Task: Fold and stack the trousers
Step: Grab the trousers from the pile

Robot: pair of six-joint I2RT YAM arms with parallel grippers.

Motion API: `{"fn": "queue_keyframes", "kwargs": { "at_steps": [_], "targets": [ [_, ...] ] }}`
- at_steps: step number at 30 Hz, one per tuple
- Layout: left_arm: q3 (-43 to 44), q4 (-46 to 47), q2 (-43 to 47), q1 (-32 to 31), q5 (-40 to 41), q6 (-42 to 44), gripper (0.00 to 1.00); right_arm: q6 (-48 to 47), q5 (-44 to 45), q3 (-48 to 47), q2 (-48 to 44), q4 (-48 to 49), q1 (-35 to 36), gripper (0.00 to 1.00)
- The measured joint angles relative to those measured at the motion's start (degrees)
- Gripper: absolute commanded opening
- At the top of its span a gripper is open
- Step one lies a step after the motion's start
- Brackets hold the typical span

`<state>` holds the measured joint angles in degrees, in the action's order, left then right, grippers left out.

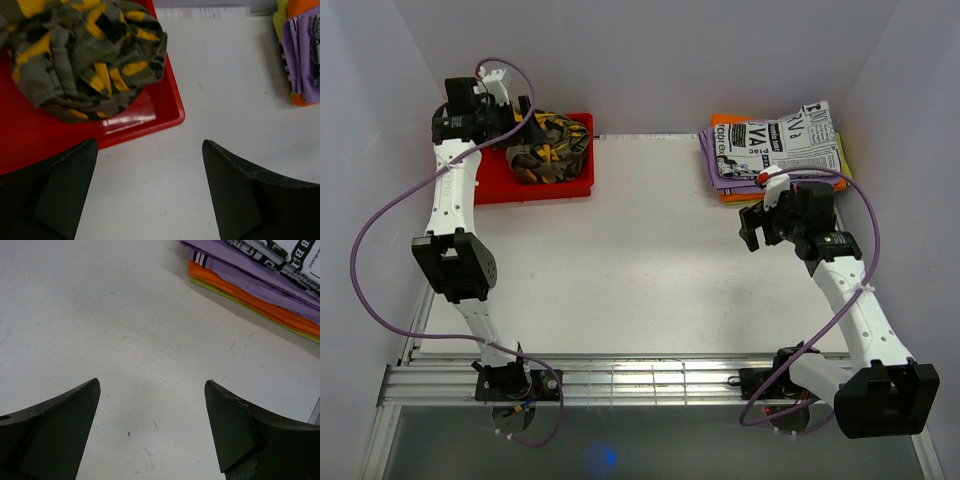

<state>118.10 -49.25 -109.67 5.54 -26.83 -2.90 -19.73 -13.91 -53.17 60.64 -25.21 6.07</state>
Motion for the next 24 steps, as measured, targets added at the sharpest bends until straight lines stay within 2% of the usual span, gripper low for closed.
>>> {"fn": "queue_keyframes", "kwargs": {
  "at_steps": [2, 5, 9, 16, 24],
  "targets": [
    [3.82, 2.73, -1.31, 0.15, 2.14, 1.31, 0.97, -0.11, 0.02, -1.11, 1.03, 0.13, 0.00, 0.90],
    [4.66, 6.54, -2.71, 0.35, 5.81, 3.91, 0.98, -0.26, 0.04, -2.29, 2.12, 0.31, 0.00, 0.90],
    [7.82, 10.21, -9.14, 0.72, 9.62, 6.93, 0.98, -0.46, 0.17, -3.02, 3.17, 0.83, 0.00, 0.90],
    [11.06, 12.15, -21.35, 1.92, 7.52, 9.90, 0.98, -1.88, 1.33, -3.78, 5.77, 1.44, 0.00, 0.90],
    [11.54, 15.19, -27.65, 2.38, 6.84, 10.95, 0.98, -2.73, 2.23, -4.76, 7.50, 1.42, 0.00, 0.90]
  ]
}}
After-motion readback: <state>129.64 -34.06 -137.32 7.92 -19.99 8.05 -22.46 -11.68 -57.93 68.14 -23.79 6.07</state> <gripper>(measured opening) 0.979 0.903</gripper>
